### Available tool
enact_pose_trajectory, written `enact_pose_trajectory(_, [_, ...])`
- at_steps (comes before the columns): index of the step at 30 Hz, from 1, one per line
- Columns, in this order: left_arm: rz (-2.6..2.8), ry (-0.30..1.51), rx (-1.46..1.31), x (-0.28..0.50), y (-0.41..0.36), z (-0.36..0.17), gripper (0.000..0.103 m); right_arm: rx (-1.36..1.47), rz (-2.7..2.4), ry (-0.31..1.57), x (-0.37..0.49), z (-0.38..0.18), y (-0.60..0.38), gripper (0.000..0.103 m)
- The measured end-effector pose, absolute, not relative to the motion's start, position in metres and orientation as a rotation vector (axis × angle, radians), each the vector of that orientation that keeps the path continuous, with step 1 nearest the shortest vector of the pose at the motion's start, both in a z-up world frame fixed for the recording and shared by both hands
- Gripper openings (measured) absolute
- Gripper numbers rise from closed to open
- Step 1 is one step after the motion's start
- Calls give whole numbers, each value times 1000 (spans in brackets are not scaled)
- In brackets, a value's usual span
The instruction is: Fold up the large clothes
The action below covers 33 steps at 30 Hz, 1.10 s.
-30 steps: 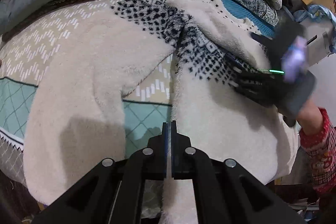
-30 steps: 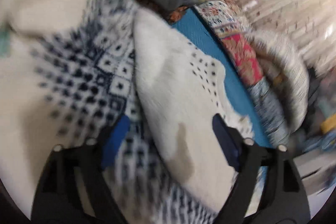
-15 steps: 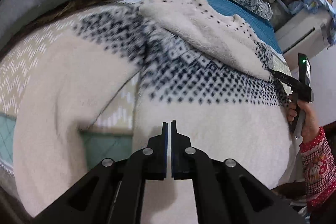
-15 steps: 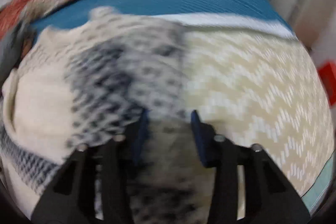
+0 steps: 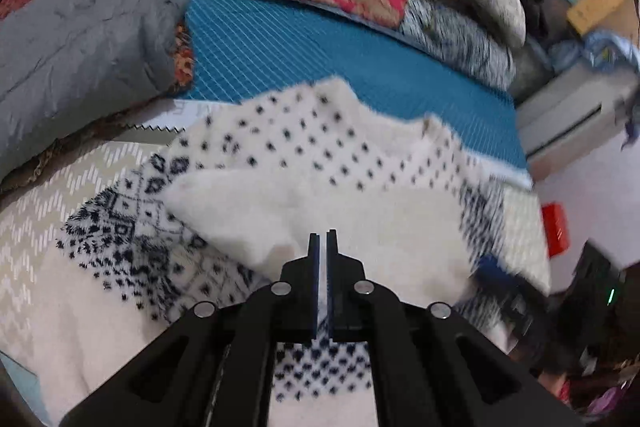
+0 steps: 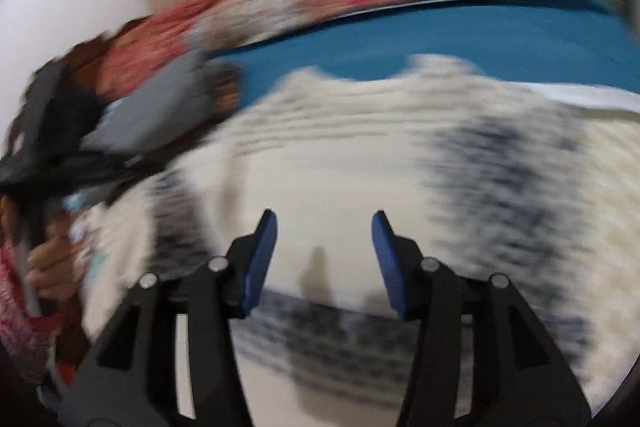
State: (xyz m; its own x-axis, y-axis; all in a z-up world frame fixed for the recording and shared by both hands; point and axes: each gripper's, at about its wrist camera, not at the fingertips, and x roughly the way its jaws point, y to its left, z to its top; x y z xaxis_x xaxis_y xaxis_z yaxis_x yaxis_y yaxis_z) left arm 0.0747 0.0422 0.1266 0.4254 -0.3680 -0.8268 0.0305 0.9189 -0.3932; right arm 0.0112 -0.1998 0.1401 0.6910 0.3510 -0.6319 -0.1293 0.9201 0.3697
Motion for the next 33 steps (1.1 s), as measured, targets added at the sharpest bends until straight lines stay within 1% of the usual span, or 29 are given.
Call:
enact_pose_trajectory(5, [-211, 1157, -438, 73, 85, 106, 31, 312, 409, 821, 65, 128, -122, 47])
enact_pose_trajectory(8, [-192, 1170, -502, 72, 112, 96, 31, 387, 520, 888, 95, 109, -93, 47])
enact_pose_trajectory(9, [-186, 1165, -529, 70, 123, 94, 31, 385, 579, 900, 94, 108, -79, 47])
enact_pose_trajectory(12, [-176, 1145, -543, 67, 140, 95, 31, 197, 738, 826, 62, 116, -35, 56])
enact_pose_trajectory(14, [-189, 1139, -546, 66, 143, 97, 31, 132, 763, 795, 39, 115, -31, 57])
enact_pose_trajectory(17, [-215, 1133, -519, 66, 137, 100, 31, 154, 702, 818, 26, 107, -52, 58])
enact_pose_trajectory(20, [-229, 1152, -481, 70, 124, 98, 29, 214, 605, 807, 13, 106, -95, 58])
enact_pose_trajectory(25, [-231, 1193, -433, 82, 109, 85, 25, 230, 311, 726, -6, 127, -195, 57])
enact_pose_trajectory(27, [-246, 1211, -428, 88, 103, 80, 22, 236, 164, 712, -2, 136, -236, 58])
enact_pose_trajectory(30, [-265, 1242, -353, 97, 85, 71, 20, 186, -50, 716, 12, 143, -288, 58])
enact_pose_trajectory(32, [-260, 1239, -293, 101, 73, 68, 20, 181, -121, 742, 26, 140, -309, 67])
enact_pose_trajectory(33, [-262, 1225, -269, 101, 68, 69, 20, 190, -164, 766, 33, 136, -322, 70])
